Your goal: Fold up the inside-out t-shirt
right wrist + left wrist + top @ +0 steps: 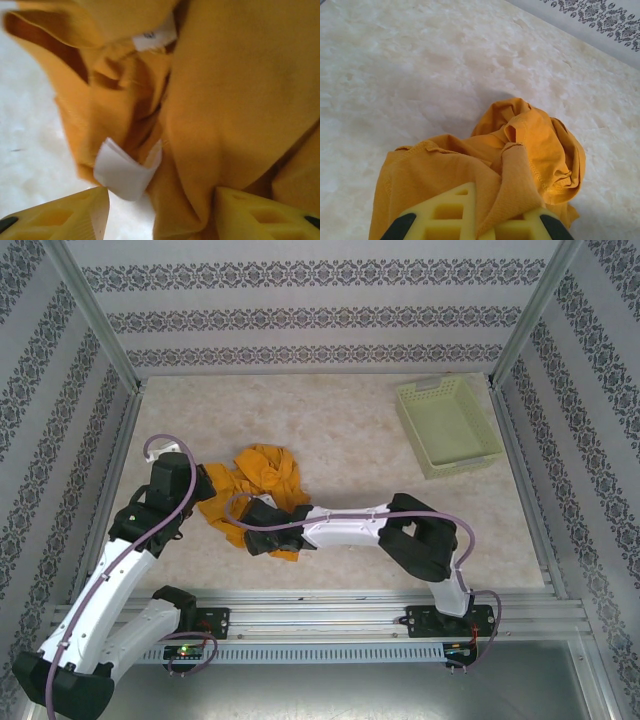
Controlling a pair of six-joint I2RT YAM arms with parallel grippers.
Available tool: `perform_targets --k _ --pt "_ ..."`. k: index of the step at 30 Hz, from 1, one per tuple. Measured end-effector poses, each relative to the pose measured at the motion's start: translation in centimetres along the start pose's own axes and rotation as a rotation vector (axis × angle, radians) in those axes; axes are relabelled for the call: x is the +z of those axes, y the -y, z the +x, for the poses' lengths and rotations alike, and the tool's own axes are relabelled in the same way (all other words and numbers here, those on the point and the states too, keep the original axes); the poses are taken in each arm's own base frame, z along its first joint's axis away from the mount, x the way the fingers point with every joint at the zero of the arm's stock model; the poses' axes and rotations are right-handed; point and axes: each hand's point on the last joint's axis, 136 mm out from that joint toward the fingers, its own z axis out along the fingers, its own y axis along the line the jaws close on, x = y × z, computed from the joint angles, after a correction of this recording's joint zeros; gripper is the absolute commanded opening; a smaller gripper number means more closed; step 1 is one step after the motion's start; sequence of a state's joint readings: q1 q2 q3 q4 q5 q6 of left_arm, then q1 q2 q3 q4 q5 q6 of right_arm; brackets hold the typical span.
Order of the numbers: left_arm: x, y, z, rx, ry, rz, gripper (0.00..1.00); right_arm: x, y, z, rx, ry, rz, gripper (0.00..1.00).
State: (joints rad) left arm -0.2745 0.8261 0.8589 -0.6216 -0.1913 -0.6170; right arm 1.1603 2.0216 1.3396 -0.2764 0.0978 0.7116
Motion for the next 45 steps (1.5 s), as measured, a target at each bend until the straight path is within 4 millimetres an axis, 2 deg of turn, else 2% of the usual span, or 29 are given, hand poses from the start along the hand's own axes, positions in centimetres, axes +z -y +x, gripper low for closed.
perform_targets --k 2,5,6,9,12,15,19,20,23,26,27,29,31,36,38,40,42,45 --pt "0.0 -0.1 0.0 -0.002 0.002 -0.001 0.0 0.5 0.8 0.4 0.006 -0.015 0.029 0.38" --pt "-0.1 -0.2 -0.1 -0.005 0.006 -0.002 0.0 0.4 1.8 0.5 0.001 -0.015 0.08 0.05" --pt "-0.1 -0.2 -0.2 -0.007 0.007 -0.004 0.0 0.2 2.2 0.4 -0.002 -0.007 0.1 0.0" --pt "-0.3 -0.4 -0.3 -0.012 0.015 -0.006 0.0 -1.5 4.0 -0.1 -0.016 0.048 0.176 0.0" --pt "-0.9 -0.7 -0.6 -0.018 0.026 -0.009 0.0 -5.9 6.8 -1.0 -0.026 0.152 0.263 0.0" --pt "-2.1 -0.8 -1.6 -0.031 0.058 -0.002 0.0 -12.9 8.6 -2.7 -0.039 0.292 0.294 0.0" --pt "-4.7 0.0 -4.1 -0.058 0.137 0.049 0.0 -22.7 9.2 -5.5 -0.021 0.508 0.229 0.0" --pt "-5.7 0.3 -4.8 -0.068 0.164 0.071 0.0 -25.5 9.3 -5.9 -0.014 0.567 0.194 0.0" --pt "-8.1 0.8 -6.1 -0.094 0.222 0.131 0.0 -31.6 10.6 -6.3 0.017 0.687 0.122 0.0" --pt "-9.4 1.3 -6.6 -0.105 0.244 0.178 0.0 -35.7 13.2 -6.4 0.085 0.771 0.099 0.0" --pt "-9.3 1.5 -6.6 -0.103 0.239 0.185 0.0 -36.2 13.8 -6.4 0.098 0.782 0.099 0.0" --pt "-8.2 2.0 -6.1 -0.091 0.195 0.186 0.0 -36.2 15.2 -6.3 0.123 0.776 0.116 0.0" --pt "-5.4 2.5 -5.1 -0.069 0.115 0.151 0.0 -34.6 17.2 -6.3 0.156 0.725 0.171 0.0" --pt "2.2 3.1 -1.0 -0.006 -0.114 0.058 0.0 -28.4 24.0 -6.6 0.322 0.525 0.292 0.0" --pt "3.8 3.0 0.0 0.008 -0.164 0.033 0.0 -26.1 25.8 -7.1 0.359 0.452 0.318 0.0" --pt "4.5 2.9 0.3 0.013 -0.179 0.019 0.0 -24.5 26.3 -8.2 0.364 0.403 0.328 0.0" --pt "4.7 2.5 0.1 0.01 -0.173 0.003 0.0 -23.4 26.0 -10.4 0.347 0.382 0.319 0.0" --pt "4.8 1.9 -0.5 -0.001 -0.15 -0.017 0.0 -21.8 25.2 -15.2 0.318 0.387 0.298 0.03"
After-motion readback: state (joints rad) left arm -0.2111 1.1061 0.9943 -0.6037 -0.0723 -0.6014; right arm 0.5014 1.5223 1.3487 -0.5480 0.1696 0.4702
